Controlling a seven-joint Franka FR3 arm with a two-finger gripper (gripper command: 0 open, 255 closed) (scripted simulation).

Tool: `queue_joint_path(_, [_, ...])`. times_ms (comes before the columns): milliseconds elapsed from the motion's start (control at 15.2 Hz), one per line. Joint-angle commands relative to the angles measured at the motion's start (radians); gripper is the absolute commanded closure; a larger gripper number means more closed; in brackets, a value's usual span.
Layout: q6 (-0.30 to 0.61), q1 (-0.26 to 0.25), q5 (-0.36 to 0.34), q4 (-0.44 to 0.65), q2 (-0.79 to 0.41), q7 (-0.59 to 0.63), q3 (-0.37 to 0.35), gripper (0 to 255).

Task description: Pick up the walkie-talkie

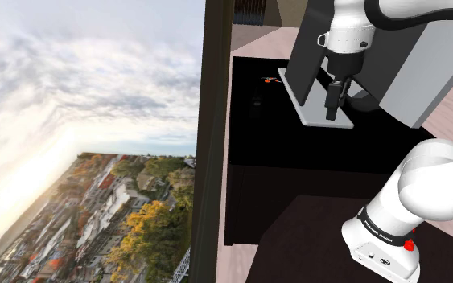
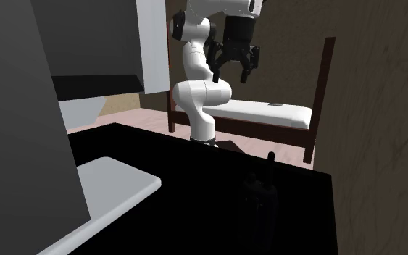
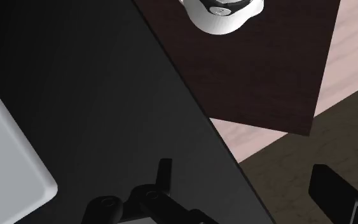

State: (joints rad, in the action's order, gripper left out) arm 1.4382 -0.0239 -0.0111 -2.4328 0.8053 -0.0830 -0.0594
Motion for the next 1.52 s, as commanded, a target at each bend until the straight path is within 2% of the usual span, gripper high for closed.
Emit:
queue_joint_path(0, [0.000, 0.000, 0.000, 0.000, 0.000, 0.000, 0.000, 0])
queue_joint_path(396, [0.141, -0.002, -0.054, 0.076, -0.189, -0.179, 0.102, 0])
queue_joint_path(726, [0.235, -0.012, -0.062, 0.181, -0.367, -0.327, 0.173, 0])
queue_joint_path(1122, [0.308, -0.026, -0.027, 0.353, -0.593, -0.506, 0.237, 0])
queue_joint_path(1452, [0.328, -0.026, 0.032, 0.537, -0.791, -0.654, 0.266, 0])
